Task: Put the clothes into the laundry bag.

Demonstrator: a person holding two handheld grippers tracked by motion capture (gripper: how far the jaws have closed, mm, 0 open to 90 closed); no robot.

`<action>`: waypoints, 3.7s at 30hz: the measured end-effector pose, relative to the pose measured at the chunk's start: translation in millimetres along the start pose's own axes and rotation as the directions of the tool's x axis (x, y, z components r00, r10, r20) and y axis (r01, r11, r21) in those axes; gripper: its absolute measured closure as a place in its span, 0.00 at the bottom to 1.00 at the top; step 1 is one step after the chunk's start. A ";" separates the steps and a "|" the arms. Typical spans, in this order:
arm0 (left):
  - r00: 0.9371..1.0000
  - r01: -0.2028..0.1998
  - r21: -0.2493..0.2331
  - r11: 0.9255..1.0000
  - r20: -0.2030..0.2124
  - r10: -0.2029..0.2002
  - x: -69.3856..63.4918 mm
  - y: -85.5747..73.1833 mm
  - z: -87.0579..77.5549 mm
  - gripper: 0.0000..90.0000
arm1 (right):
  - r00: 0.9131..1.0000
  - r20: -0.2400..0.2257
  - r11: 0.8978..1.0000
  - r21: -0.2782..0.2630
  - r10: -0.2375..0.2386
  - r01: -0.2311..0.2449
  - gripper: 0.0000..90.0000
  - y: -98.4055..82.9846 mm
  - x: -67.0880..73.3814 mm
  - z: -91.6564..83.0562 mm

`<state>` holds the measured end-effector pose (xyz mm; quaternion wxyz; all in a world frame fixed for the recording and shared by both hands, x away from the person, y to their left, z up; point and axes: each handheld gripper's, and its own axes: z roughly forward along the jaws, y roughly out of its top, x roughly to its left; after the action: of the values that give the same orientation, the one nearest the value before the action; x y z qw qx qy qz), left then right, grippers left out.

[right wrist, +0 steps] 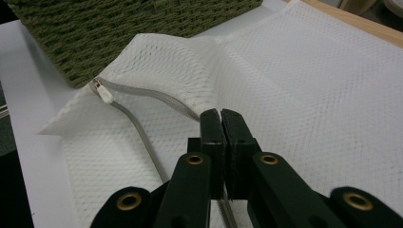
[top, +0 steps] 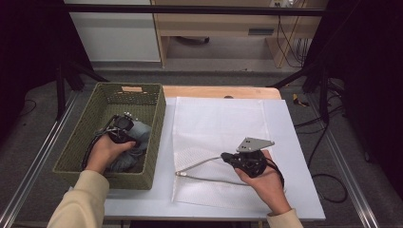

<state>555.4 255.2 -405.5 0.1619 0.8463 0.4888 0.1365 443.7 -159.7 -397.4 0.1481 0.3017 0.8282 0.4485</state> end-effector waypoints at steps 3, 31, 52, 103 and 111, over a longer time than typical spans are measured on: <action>1.000 0.009 0.002 1.000 -0.018 -0.009 0.5 1.2 -5.8 0.63 | 1.000 0.002 1.000 -0.005 0.004 -0.004 0.99 0.1 -1.9 -2.2; 0.999 -0.020 -0.385 0.923 -0.032 0.008 3.6 -31.1 -92.3 0.70 | 0.999 -0.027 0.999 0.033 -0.025 0.026 0.99 23.9 -2.0 -0.1; 0.998 -0.058 -0.531 0.845 -0.059 0.032 -11.1 -40.2 -133.5 0.70 | 0.992 -0.125 0.997 0.074 -0.010 0.020 0.99 48.7 -15.1 5.4; 0.976 -0.208 -0.610 0.764 -0.073 0.207 -77.4 -12.5 -168.9 0.70 | 0.988 -0.142 0.994 0.098 0.052 -0.038 0.99 45.8 -26.3 18.4; 0.968 -0.228 -0.618 0.752 -0.061 0.244 -91.0 -6.4 -170.0 0.70 | 0.982 -0.152 0.987 0.129 0.112 -0.093 0.99 44.0 -39.6 26.4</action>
<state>440.0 202.8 -260.0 0.4181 0.8021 0.3040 0.2990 504.1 -149.1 -376.4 0.0398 0.3156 0.8464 0.4272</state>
